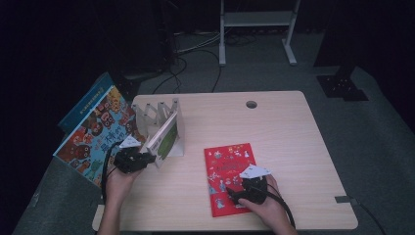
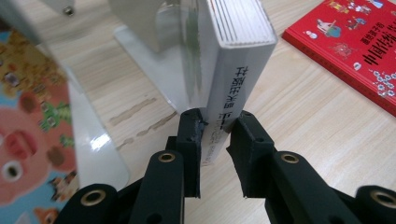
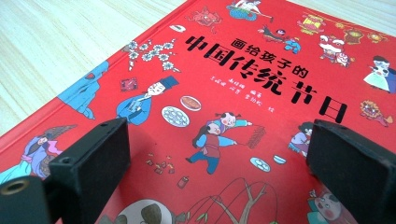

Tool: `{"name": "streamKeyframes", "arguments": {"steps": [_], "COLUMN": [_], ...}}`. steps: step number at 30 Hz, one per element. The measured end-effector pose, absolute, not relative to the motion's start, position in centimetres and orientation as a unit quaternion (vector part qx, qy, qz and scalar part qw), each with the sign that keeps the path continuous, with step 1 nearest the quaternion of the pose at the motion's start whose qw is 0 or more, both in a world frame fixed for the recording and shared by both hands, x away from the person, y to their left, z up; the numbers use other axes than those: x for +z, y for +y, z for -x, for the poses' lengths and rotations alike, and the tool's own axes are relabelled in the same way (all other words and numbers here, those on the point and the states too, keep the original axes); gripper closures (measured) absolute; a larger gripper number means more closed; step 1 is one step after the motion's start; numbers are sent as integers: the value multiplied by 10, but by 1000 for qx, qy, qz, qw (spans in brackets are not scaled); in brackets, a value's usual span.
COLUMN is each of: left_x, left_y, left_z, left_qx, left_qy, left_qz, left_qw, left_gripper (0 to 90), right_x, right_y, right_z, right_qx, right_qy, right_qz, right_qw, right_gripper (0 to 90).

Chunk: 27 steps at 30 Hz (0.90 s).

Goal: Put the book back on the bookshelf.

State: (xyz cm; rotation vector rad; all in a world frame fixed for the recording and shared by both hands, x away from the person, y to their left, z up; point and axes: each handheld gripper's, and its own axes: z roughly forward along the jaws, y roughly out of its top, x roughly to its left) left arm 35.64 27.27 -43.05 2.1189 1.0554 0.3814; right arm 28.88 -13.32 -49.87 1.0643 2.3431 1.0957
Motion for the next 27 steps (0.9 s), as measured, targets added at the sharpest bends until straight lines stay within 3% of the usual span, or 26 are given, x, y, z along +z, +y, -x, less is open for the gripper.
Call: {"name": "streamKeyframes", "arguments": {"steps": [27], "left_x": [-432], "left_y": [234], "left_z": [-370], "left_qx": [126], "left_qy": [373], "left_qz": [-838], "left_qw": [377], "left_gripper": [653], "right_x": [-499], "right_y": [-133], "right_z": [-289], "right_qx": [386], "right_qy": [825], "right_qz": [-375], "right_qw": [171], "right_gripper": [55]}}
